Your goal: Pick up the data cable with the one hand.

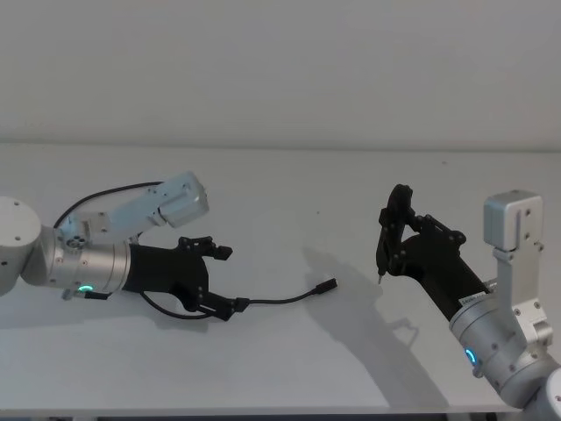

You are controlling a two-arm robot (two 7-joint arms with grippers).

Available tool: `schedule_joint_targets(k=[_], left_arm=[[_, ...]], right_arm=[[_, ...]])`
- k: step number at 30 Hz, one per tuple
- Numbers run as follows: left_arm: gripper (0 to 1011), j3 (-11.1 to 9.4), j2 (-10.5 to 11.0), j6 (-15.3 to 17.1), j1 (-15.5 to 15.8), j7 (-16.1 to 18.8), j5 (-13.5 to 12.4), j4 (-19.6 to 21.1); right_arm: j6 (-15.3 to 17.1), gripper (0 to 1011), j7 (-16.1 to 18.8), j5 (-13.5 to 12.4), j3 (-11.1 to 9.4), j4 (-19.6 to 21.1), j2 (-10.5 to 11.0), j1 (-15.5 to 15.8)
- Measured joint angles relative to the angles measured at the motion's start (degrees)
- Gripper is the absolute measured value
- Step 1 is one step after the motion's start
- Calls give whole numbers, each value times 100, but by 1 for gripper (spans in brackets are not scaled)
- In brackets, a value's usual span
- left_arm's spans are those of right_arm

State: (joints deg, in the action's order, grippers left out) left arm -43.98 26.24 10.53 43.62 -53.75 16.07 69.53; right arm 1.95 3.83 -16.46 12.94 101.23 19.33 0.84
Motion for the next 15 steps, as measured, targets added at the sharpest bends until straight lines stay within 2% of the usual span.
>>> schedule_joint_targets(k=[15], left_arm=[[1001, -180, -76, 215, 137, -86, 20, -288]], right_arm=[[0, 275, 0, 0, 0, 0, 0, 0]])
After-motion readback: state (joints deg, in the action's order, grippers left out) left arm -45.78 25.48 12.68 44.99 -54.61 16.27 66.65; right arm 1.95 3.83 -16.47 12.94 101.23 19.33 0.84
